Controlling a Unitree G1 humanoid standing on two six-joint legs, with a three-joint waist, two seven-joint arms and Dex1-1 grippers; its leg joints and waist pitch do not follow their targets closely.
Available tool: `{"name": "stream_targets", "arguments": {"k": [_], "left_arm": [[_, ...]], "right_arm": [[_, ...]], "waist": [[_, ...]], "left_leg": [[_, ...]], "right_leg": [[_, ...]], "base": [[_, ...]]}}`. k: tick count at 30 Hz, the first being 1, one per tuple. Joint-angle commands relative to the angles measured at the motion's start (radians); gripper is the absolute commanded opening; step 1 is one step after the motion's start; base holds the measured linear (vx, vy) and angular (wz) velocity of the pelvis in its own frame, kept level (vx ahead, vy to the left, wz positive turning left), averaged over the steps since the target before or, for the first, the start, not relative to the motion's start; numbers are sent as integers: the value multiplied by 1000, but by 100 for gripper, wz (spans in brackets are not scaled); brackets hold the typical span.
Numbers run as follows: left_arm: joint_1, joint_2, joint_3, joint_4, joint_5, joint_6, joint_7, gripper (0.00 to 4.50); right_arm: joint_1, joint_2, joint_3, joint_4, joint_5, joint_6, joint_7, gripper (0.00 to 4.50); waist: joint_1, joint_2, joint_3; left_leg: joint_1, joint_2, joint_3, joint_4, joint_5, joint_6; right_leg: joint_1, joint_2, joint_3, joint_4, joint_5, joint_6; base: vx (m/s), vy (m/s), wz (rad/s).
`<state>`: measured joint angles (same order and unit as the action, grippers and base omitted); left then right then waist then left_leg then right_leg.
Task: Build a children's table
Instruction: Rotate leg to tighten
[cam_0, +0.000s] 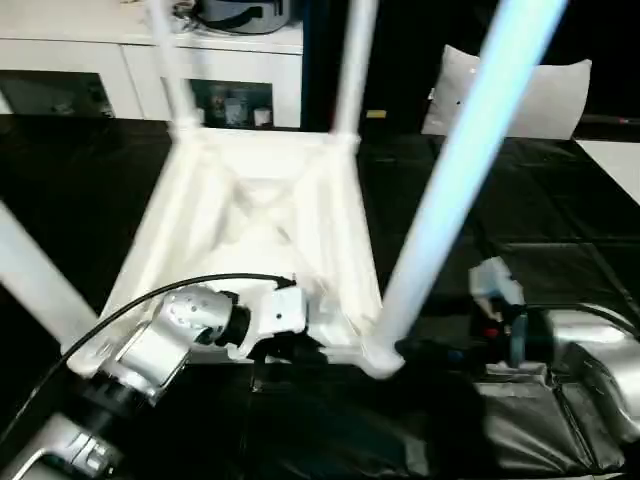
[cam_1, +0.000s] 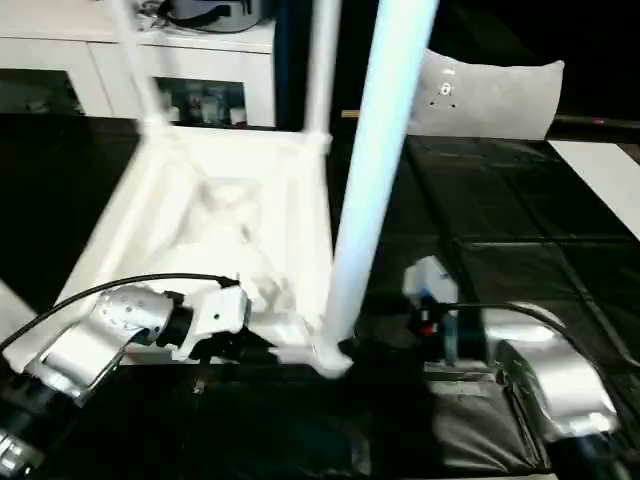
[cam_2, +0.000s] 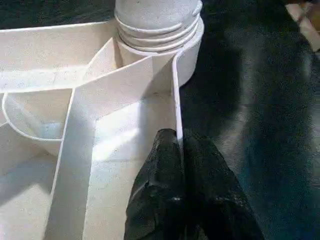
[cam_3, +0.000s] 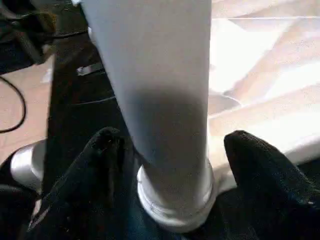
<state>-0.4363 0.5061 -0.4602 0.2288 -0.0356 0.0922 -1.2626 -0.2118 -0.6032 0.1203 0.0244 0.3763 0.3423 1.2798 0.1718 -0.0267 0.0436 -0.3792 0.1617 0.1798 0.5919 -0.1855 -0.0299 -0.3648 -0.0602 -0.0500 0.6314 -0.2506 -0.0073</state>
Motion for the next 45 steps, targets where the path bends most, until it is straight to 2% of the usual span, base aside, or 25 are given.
{"name": "stream_targets", "arguments": {"k": [1, 7, 10, 16, 18, 19, 21, 23, 24, 25, 26, 27, 28, 29, 31, 32, 33, 34, 35, 36, 37, 39, 40, 41, 45], "left_arm": [[-28, -9, -32, 17, 17, -43, -31, 0], [-45, -18, -20, 61, 20, -66, -33, 0], [-48, -19, -16, 71, 17, -69, -34, 0], [-38, -34, 14, 78, -13, -32, -11, 0], [-29, -53, 33, 57, -16, 49, 47, 0], [-24, -67, 43, 45, -19, 84, 78, 0], [-20, -82, 53, 33, -22, 125, 110, 0], [-10, -128, 73, -3, -34, 202, 182, 0], [-9, -132, 75, -6, -35, 208, 189, 0], [-5, -158, 82, -24, -35, 237, 224, 0], [0, -200, 89, -55, -28, 293, 282, 0], [4, -233, 94, -78, -20, 338, 326, 0], [5, -246, 96, -87, -16, 356, 343, 0], [9, -287, 96, -111, -4, 411, 394, 0], [7, -332, 98, -119, 9, 445, 452, 0], [4, -352, 96, -119, 15, 458, 473, 0], [0, -364, 87, -115, 23, 459, 483, 0], [-3, -367, 81, -114, 27, 459, 486, 0], [-9, -367, 73, -108, 33, 456, 489, 0], [-9, -367, 73, -108, 34, 457, 489, 0], [-10, -367, 75, -110, 37, 460, 493, 0], [-8, -359, 76, -119, 47, 454, 495, 0], [-1, -334, 73, -128, 62, 442, 486, 0], [3, -318, 70, -131, 68, 432, 477, 0], [8, -268, 72, -120, 73, 366, 439, 0]], "right_arm": [[-20, -2, 25, 34, -19, -20, 31, 311], [-56, 15, 53, 94, -34, -44, 53, 266], [-63, 16, 60, 101, -28, -43, 66, 229], [-28, 27, 46, 54, 29, 10, 61, 199], [7, 52, 39, -6, 56, 78, -4, 196], [16, 74, 33, -22, 44, 105, -69, 195], [19, 101, 25, -33, 29, 127, -141, 194], [12, 193, -15, -48, 6, 195, -332, 194], [11, 202, -19, -49, 5, 202, -350, 194], [7, 252, -42, -61, -5, 242, -444, 194], [6, 317, -63, -82, -37, 293, -570, 194], [6, 360, -73, -99, -73, 317, -661, 194], [7, 376, -76, -106, -88, 325, -696, 194], [0, 443, -110, -112, -111, 365, -821, 194], [1, 482, -123, -123, -135, 359, -897, 194], [6, 489, -116, -133, -141, 340, -909, 249], [10, 494, -111, -141, -145, 319, -915, 249], [12, 499, -111, -149, -143, 314, -920, 262], [16, 505, -110, -160, -139, 308, -923, 269], [16, 506, -111, -161, -138, 308, -923, 280], [19, 510, -114, -173, -137, 315, -924, 280], [25, 500, -112, -192, -141, 319, -910, 306], [36, 453, -109, -212, -137, 299, -851, 306], [42, 422, -109, -219, -128, 282, -809, 330], [46, 318, -139, -212, -97, 227, -684, 352]], "waist": [[-6, -4, -51], [-5, -5, -52], [-4, -5, -53], [-1, -2, -55], [3, 4, -56], [1, 2, -54], [-7, 3, -49], [-14, 6, -44], [-21, 5, -42], [-29, 5, -41], [-42, 5, -40], [-45, 7, -42], [-56, 6, -41], [-58, 5, -42], [-68, 1, -44], [-66, 2, -44], [-66, 1, -45], [-64, 3, -47], [-61, 9, -50], [-59, 6, -53], [-58, 7, -54], [-52, 10, -55], [-52, 10, -55], [-49, 12, -55], [-50, 10, -50]], "left_leg": [[26, 84, -29, -67, -121, 61], [25, 84, -29, -68, -143, 44], [26, 84, -28, -68, -139, 44], [25, 84, -28, -64, -112, 60], [24, 86, -30, -66, -117, 56], [24, 85, -31, -68, -119, 52], [24, 82, -32, -74, -161, 34], [26, 81, -36, -82, -228, -7], [24, 81, -37, -86, -238, -17], [25, 79, -41, -90, -264, -35], [23, 81, -44, -95, -280, -54], [22, 79, -47, -96, -278, -60], [21, 79, -46, -99, -281, -72], [24, 77, -45, -96, -283, -73], [26, 73, -39, -90, -254, -61], [26, 72, -36, -87, -227, -48], [23, 71, -35, -86, -209, -41], [23, 70, -33, -83, -178, -25], [22, 69, -33, -81, -145, -15], [20, 69, -31, -78, -113, -3], [19, 68, -31, -77, -98, 3], [17, 68, -31, -75, -73, 17], [16, 68, -31, -74, -71, 23], [16, 69, -32, -73, -82, 27], [13, 69, -31, -75, -117, 32]], "right_leg": [[27, -104, 50, -68, 4, -227], [27, -106, 50, -70, -23, -231], [27, -106, 50, -68, -12, -233], [27, -103, 48, -63, 43, -240], [29, -105, 49, -61, 42, -242], [28, -104, 48, -62, 38, -242], [26, -106, 48, -72, -35, -236], [25, -110, 51, -86, -185, -212], [27, -109, 52, -87, -211, -204], [24, -109, 51, -92, -272, -187], [25, -109, 52, -91, -298, -173], [25, -110, 50, -92, -301, -170], [23, -106, 51, -92, -293, -163], [20, -107, 52, -94, -297, -160], [18, -106, 58, -98, -263, -162], [19, -106, 59, -99, -233, -159], [21, -104, 59, -98, -211, -158], [23, -102, 59, -96, -161, -156], [25, -99, 58, -90, -102, -159], [28, -96, 58, -84, -31, -165], [29, -95, 57, -80, 0, -168], [31, -93, 55, -74, 60, -174], [31, -92, 54, -73, 78, -176], [34, -94, 53, -73, 75, -174], [33, -95, 53, -80, 23, -168]], "base": [[0, 0, 0], [0, 0, 0], [0, 0, 0], [0, 0, 0], [0, 0, 0], [0, 0, 0], [0, 0, 0], [0, 0, 0], [0, 0, 0], [0, 0, 0], [0, 0, 0], [0, 0, 0], [0, 0, 0], [0, 0, 0], [0, 0, 0], [0, 0, 0], [0, 0, 0], [0, 0, 0], [0, 0, 0], [0, 0, 0], [0, 0, 0], [0, 0, 0], [0, 0, 0], [0, 0, 0], [0, 0, 0]]}}
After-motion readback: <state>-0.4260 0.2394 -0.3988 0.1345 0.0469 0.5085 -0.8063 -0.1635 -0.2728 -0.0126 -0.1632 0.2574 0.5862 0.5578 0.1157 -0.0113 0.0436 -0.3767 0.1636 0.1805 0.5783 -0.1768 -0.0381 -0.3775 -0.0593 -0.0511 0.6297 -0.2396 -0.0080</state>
